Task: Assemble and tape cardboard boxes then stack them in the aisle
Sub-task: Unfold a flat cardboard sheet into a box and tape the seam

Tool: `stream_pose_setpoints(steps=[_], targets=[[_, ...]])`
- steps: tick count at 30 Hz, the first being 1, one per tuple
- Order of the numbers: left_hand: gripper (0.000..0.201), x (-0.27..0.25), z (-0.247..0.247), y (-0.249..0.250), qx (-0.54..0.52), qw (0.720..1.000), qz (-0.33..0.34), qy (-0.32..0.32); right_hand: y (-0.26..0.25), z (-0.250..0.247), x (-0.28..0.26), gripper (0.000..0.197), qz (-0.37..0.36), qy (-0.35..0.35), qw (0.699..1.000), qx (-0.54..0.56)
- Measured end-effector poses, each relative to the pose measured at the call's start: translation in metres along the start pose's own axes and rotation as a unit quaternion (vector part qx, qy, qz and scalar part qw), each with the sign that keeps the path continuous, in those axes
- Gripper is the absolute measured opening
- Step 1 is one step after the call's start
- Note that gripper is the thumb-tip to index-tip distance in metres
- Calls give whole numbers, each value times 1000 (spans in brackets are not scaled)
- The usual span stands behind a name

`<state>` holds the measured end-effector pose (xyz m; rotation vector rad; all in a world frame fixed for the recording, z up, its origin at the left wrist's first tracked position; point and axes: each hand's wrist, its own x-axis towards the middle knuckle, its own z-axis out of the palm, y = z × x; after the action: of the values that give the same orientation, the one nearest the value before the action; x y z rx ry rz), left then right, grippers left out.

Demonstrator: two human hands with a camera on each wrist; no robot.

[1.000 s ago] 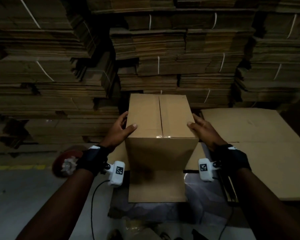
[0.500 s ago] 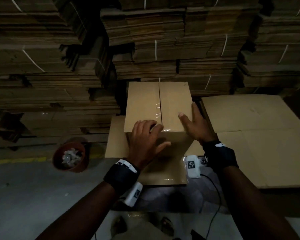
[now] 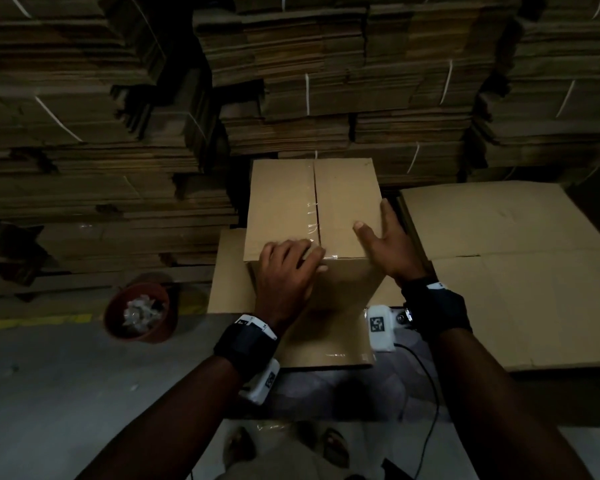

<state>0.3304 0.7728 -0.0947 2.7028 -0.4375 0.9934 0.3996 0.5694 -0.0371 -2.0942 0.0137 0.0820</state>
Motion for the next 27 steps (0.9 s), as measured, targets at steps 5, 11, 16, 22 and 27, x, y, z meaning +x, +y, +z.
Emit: stream_pose_setpoints(steps=[5, 11, 16, 22, 27], targets=[[32, -1, -5, -5, -17, 1000, 19, -17, 2, 0, 1, 81, 4, -5, 1000, 7], [32, 48, -42, 1, -205, 957, -204, -23, 4, -1, 1, 81, 2, -4, 1000, 20], [32, 97, -36, -20, -508, 773, -367, -97, 5, 0, 3, 82, -2, -3, 1000, 22], [46, 127, -9, -35, -424, 845, -265, -189, 6, -2, 0, 82, -5, -4, 1000, 24], [66, 142, -4, -46, -162, 919, -134, -333, 8, -2, -1, 81, -10, 3, 1000, 20]])
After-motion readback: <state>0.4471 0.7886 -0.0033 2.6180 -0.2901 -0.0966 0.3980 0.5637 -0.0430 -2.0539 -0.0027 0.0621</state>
